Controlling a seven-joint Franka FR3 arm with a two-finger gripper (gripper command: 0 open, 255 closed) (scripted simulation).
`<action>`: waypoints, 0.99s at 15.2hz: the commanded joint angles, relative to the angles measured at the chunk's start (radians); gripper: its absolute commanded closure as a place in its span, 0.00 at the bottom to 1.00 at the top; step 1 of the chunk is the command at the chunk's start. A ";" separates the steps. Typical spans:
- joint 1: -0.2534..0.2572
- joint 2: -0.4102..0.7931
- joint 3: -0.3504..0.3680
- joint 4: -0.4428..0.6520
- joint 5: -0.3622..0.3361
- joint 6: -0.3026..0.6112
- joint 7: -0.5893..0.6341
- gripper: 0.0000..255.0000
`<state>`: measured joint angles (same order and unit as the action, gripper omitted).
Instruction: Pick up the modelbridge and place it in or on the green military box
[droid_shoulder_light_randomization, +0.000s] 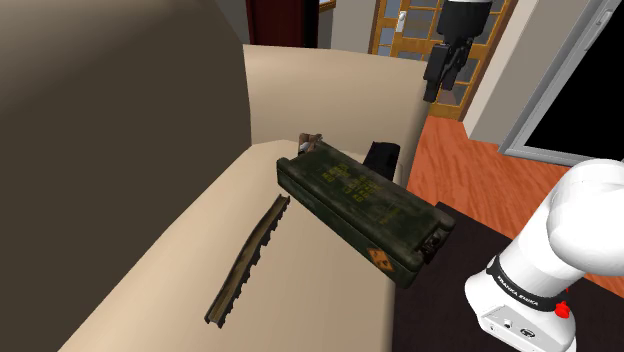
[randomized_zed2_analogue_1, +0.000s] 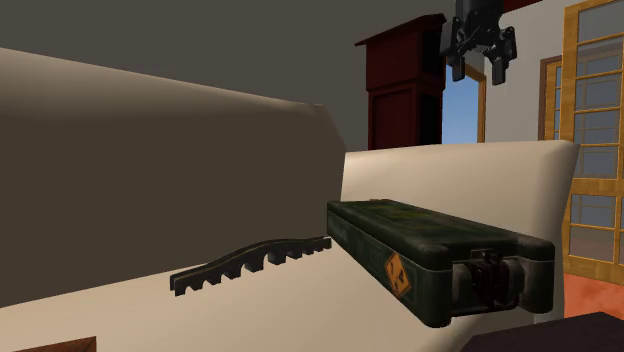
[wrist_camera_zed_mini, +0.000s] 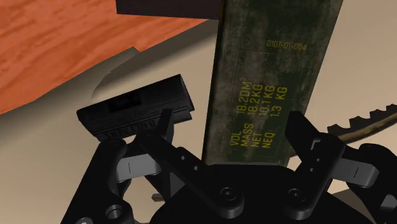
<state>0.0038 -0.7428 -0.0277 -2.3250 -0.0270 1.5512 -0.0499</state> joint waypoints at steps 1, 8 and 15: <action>0.000 0.000 0.000 0.000 0.000 0.000 0.000 0.00; 0.002 -0.009 0.166 -0.128 0.124 0.118 0.304 0.00; 0.004 0.089 0.345 -0.172 0.239 0.271 0.605 0.00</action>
<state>0.0096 -0.6714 0.2928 -2.4916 0.1974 1.7973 0.5097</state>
